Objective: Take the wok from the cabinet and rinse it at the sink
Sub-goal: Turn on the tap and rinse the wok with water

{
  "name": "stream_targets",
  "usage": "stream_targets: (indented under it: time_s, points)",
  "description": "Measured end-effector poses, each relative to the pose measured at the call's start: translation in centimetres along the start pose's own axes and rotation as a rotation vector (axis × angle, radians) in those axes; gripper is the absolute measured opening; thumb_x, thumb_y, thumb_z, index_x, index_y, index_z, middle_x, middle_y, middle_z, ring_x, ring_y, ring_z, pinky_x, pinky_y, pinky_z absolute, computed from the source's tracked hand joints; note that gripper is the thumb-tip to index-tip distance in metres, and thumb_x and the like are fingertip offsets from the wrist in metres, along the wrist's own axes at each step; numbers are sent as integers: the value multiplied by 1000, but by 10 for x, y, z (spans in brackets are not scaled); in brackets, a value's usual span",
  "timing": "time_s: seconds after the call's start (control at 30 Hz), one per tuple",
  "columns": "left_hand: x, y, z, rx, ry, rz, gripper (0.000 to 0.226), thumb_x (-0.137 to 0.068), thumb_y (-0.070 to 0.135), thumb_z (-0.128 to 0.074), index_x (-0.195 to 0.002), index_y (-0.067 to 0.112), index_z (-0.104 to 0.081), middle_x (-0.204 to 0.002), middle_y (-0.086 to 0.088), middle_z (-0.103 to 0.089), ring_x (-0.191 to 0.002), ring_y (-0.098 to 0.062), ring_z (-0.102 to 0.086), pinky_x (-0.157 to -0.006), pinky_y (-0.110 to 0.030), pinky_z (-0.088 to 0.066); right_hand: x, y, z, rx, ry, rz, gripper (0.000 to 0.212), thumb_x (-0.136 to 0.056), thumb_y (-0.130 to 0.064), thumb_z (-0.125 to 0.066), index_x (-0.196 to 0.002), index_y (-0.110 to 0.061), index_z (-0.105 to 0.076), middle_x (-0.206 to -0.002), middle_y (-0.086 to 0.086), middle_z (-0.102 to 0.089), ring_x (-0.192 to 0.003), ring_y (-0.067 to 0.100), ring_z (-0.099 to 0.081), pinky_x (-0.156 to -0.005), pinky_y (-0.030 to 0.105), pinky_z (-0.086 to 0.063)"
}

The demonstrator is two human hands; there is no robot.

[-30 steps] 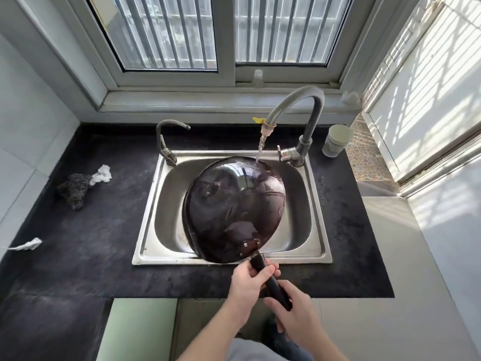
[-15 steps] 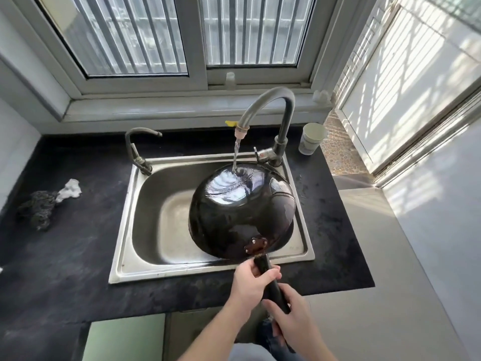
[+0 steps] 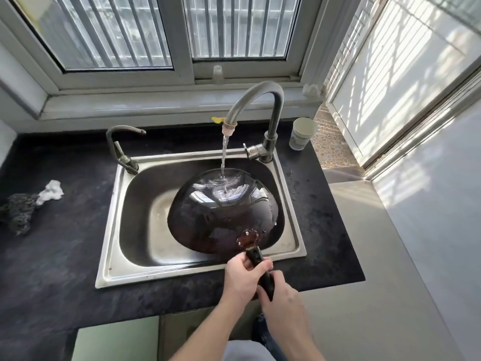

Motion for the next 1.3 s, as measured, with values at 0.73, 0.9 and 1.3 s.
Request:
stream_targets:
  time_s: [0.73,0.9,1.3]
  points:
    - [7,-8,21,828,-282,227,33,-80,7,-73,-112,-3,-70,-123,-23,-68,-114,-32,-67,-84,-31,-58,6,-34,-40,-881,-645,-78,42,-77,-21,-83,-100,3,-59,-50,10,-42,-35,16,-34,-33,22,-28]
    - [4,-11,39,635,-121,191,27,-83,3,-74,-109,-2,-69,-102,-19,-75,-99,-29,-73,-80,-31,-58,3,-40,-37,-734,-702,-16,23,-84,-21,-75,-94,-4,-63,-57,6,-62,-35,15,-49,-33,20,-38]
    - [1,-9,53,509,32,180,17,-87,4,-70,-101,-6,-69,-86,-17,-74,-77,-21,-70,-73,-29,-58,-12,-48,-42,-82,-257,99,18,-92,-49,-57,-93,-31,-57,-87,-7,-71,-77,12,-67,-65,26,-51]
Point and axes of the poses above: each hand's wrist, its own x-axis away from the middle knuckle, its own z-axis out of the back of the hand, y = z × x, the point moved 8 cm from there along -x, towards the middle knuckle
